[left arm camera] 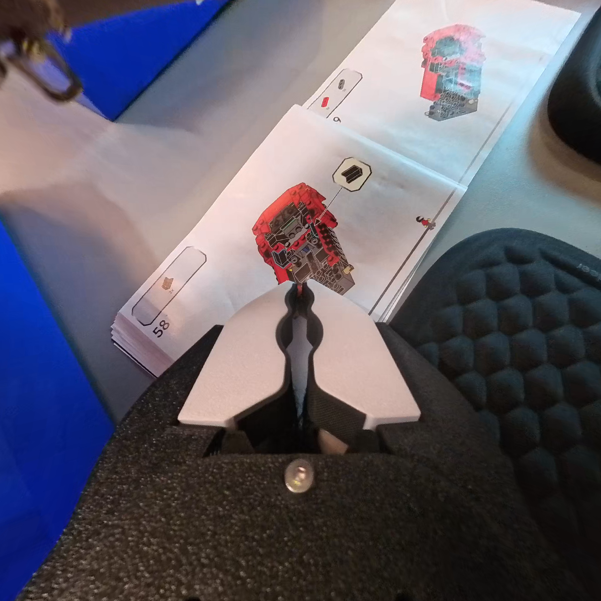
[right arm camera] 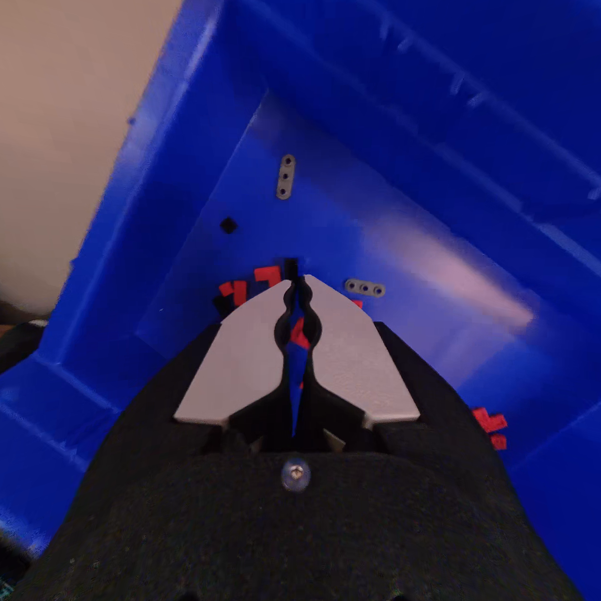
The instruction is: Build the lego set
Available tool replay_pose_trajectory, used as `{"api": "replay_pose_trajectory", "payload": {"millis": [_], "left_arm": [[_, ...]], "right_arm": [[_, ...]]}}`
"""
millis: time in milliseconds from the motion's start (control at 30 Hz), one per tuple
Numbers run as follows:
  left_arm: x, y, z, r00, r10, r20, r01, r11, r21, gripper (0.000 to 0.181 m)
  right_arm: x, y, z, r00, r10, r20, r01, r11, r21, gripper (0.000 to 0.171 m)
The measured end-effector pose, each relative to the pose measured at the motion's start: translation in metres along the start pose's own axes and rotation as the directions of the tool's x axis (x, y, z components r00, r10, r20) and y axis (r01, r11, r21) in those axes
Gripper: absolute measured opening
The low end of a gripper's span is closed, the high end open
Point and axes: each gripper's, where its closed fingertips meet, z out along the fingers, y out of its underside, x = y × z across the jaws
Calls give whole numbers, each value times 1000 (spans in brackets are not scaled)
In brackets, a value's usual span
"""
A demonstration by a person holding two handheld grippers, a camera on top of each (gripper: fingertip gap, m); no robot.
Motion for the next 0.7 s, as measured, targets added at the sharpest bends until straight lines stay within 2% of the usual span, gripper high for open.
{"api": "replay_pose_trajectory", "payload": {"millis": [133, 233, 300, 433, 500, 567, 700], "left_arm": [[0, 0, 0, 1000, 1, 1, -1, 1000, 0, 2], [0, 0, 0, 1000, 2, 1, -2, 1000, -1, 2], [0, 0, 0, 1000, 5, 4, -5, 1000, -1, 2], [0, 0, 0, 1000, 2, -2, -2, 1000, -1, 1], [0, 0, 0, 1000, -1, -6, 1, 1000, -1, 1], [0, 0, 0, 1000, -9, -14, 9, 1000, 0, 1], [1, 0, 0, 1000, -15, -20, 15, 1000, 0, 1]], "right_arm": [[-22, 23, -78, 997, 21, -77, -10, 990, 142, 2], [-40, 84, -128, 979, 129, -160, -102, 981, 168, 2], [-47, 138, -126, 954, 235, -189, -222, 971, 83, 2], [-52, 204, -75, 932, 310, -186, -325, 944, -57, 2], [-50, 216, -61, 927, 331, -177, -347, 935, -70, 3], [-49, 224, -56, 923, 343, -174, -362, 928, -90, 11], [-49, 224, -65, 928, 329, -176, -346, 935, -77, 16]]}}
